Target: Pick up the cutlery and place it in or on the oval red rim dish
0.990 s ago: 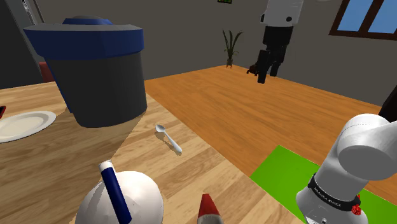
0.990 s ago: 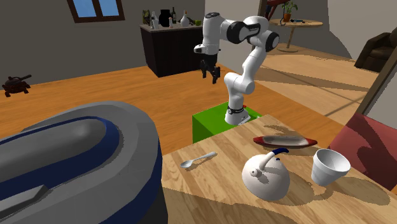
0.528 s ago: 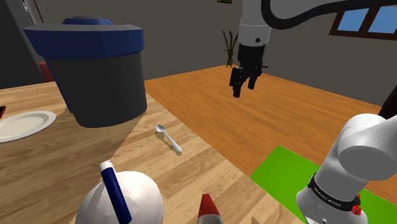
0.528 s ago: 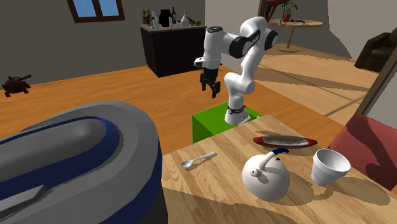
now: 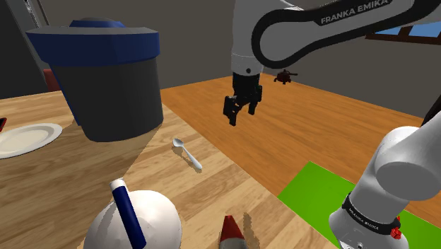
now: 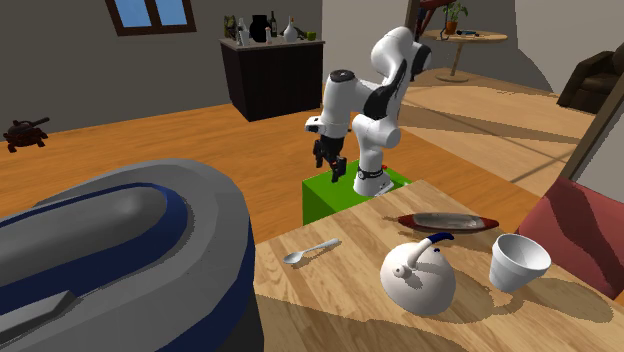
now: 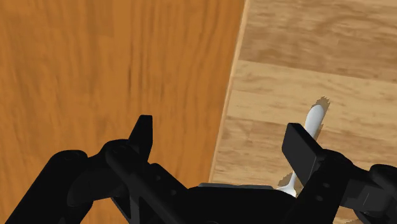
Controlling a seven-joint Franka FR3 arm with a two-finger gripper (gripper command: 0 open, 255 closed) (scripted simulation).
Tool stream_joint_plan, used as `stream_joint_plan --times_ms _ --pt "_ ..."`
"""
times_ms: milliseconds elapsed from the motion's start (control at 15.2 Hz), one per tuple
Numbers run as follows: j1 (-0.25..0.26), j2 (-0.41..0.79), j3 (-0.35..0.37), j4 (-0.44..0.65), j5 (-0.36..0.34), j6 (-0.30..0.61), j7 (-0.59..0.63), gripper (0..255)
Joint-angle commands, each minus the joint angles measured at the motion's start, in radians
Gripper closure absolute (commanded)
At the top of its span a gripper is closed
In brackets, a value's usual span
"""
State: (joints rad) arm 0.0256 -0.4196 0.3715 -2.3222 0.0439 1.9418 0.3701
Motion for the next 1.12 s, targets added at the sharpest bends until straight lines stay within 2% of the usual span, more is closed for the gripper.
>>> stream_joint_plan --times_ms 0,264,594,990,1056 --pt "-0.005 0.065 0.039 0.028 -0.021 0.042 0.054 0" --pt "-0.019 0.216 0.111 0.096 -0.097 0.121 0.172 0" --pt "-0.017 0.428 0.174 0.216 -0.249 0.179 0.341 0" --pt "0.058 0.695 0.172 0.415 -0.455 0.18 0.528 0" --pt "0.063 0.701 0.168 0.42 -0.459 0.18 0.532 0"
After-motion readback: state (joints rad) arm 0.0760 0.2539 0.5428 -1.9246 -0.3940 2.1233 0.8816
